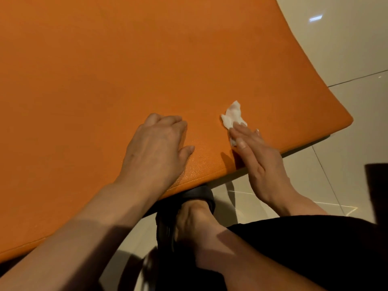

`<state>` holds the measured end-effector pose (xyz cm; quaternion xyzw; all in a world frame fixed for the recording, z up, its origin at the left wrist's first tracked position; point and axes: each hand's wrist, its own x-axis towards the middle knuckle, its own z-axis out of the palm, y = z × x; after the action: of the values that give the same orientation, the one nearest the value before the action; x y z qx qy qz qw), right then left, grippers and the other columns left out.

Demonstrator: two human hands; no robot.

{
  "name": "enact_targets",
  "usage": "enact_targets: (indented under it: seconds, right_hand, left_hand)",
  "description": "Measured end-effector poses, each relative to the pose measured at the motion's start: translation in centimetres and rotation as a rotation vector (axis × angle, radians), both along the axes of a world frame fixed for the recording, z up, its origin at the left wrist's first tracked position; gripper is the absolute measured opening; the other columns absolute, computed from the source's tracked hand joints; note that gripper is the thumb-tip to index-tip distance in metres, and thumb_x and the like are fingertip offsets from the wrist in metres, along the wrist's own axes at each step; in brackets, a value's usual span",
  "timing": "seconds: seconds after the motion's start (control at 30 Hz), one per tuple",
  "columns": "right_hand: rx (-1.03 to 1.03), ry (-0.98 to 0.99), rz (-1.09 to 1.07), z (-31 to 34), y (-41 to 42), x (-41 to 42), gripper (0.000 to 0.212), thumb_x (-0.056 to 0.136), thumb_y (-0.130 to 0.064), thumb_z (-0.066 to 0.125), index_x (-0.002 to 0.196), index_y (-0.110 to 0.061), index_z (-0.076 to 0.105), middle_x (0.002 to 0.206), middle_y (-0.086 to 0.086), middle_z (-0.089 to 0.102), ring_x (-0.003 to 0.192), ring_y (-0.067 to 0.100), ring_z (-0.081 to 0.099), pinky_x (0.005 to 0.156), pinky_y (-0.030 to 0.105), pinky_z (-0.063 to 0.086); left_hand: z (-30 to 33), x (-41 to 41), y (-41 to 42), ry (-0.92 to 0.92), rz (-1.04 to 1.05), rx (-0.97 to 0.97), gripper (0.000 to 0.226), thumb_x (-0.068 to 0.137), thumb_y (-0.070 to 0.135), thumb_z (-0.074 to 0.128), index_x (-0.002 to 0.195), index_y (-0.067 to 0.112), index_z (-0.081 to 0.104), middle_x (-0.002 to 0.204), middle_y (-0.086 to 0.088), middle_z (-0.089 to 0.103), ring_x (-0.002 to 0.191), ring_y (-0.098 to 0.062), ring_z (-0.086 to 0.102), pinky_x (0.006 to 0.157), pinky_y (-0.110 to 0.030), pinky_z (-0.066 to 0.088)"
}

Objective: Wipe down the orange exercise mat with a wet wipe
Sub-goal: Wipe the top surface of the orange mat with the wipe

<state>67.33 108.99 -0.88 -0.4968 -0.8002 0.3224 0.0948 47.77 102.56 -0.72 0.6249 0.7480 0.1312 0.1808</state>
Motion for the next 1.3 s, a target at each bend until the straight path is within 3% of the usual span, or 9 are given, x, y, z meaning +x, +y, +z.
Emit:
enact_targets:
  seconds: [0.1, 0.17, 0.37, 0.53, 0.77, 0.93, 1.17, 1.3]
  right_hand:
    - [0.005, 0.004, 0.351, 0.0, -0.6, -1.7, 0.067, 0.098, -0.054, 0.028, 0.138, -0.006, 0.051, 0.149, 0.007, 0.042, 0.142, 0.015, 0.03, 0.12, 0.027, 0.01]
    - [0.018, -0.021, 0.449, -0.2, 0.3, -2.3, 0.067, 0.098, -0.054, 0.026, 0.138, -0.007, 0.051, 0.149, 0.006, 0.043, 0.141, 0.015, 0.031, 0.12, 0.029, 0.012]
    - [-0.02, -0.098, 0.199, -0.1, 3.9, -3.1, 0.056, 0.095, -0.043, 0.033, 0.139, -0.014, 0.051, 0.15, -0.001, 0.041, 0.142, 0.008, 0.029, 0.119, 0.02, 0.009]
    - [-0.056, -0.065, 0.556, -0.2, 2.6, -5.5, 0.061, 0.096, -0.046, 0.028, 0.14, -0.01, 0.049, 0.151, 0.004, 0.04, 0.143, 0.013, 0.028, 0.12, 0.026, 0.009]
    - [-0.021, -0.193, 0.254, -0.8, 7.0, -5.4, 0.046, 0.104, -0.035, 0.033, 0.14, -0.013, 0.049, 0.152, 0.003, 0.039, 0.143, 0.016, 0.03, 0.12, 0.026, 0.009]
    - [-0.091, -0.069, 0.545, -0.8, 4.8, -7.5, 0.057, 0.097, -0.046, 0.032, 0.136, -0.011, 0.055, 0.147, 0.003, 0.046, 0.139, 0.011, 0.035, 0.119, 0.022, 0.011]
    - [-0.045, -0.245, 0.301, -1.6, 10.0, -7.5, 0.042, 0.104, -0.033, 0.038, 0.141, -0.017, 0.049, 0.152, -0.001, 0.039, 0.143, 0.012, 0.03, 0.119, 0.026, 0.015]
    - [-0.179, -0.122, 0.479, -1.5, 7.9, -9.3, 0.053, 0.096, -0.041, 0.035, 0.14, -0.015, 0.05, 0.151, -0.003, 0.038, 0.143, 0.008, 0.026, 0.121, 0.027, 0.01]
  left_hand:
    - [-0.2, -0.5, 0.4, -0.003, 0.026, -0.005, 0.048, 0.092, 0.042, 0.055, 0.135, 0.019, 0.052, 0.145, 0.005, 0.046, 0.126, -0.019, 0.038, 0.099, -0.025, 0.029]
    - [-0.3, -0.8, 0.7, -0.007, 0.042, -0.013, 0.048, 0.093, 0.042, 0.053, 0.136, 0.02, 0.051, 0.145, 0.005, 0.046, 0.126, -0.019, 0.037, 0.099, -0.023, 0.026]
    - [-0.5, -1.7, 1.6, -0.009, 0.097, -0.052, 0.048, 0.094, 0.043, 0.052, 0.134, 0.017, 0.051, 0.144, 0.003, 0.046, 0.128, -0.019, 0.036, 0.101, -0.026, 0.029]
    - [-0.8, -2.1, 2.1, -0.057, 0.133, -0.055, 0.047, 0.092, 0.041, 0.055, 0.133, 0.018, 0.053, 0.139, 0.006, 0.051, 0.124, -0.018, 0.038, 0.097, -0.024, 0.03]
    - [-1.0, -2.1, 2.6, -0.045, 0.164, -0.085, 0.052, 0.093, 0.046, 0.051, 0.137, 0.018, 0.049, 0.146, 0.006, 0.044, 0.129, -0.017, 0.034, 0.102, -0.026, 0.031]
    - [-1.2, -2.5, 2.5, -0.079, 0.19, -0.052, 0.054, 0.09, 0.046, 0.055, 0.136, 0.017, 0.051, 0.143, 0.005, 0.048, 0.128, -0.015, 0.035, 0.103, -0.028, 0.033]
    - [-1.7, -3.8, 3.2, -0.076, 0.17, -0.109, 0.071, 0.085, 0.062, 0.053, 0.141, 0.019, 0.044, 0.147, 0.007, 0.041, 0.132, -0.014, 0.031, 0.108, -0.029, 0.03]
    - [-2.3, -4.4, 3.8, -0.098, 0.184, -0.118, 0.076, 0.082, 0.066, 0.054, 0.144, 0.023, 0.041, 0.148, 0.01, 0.039, 0.132, -0.012, 0.029, 0.109, -0.028, 0.028]
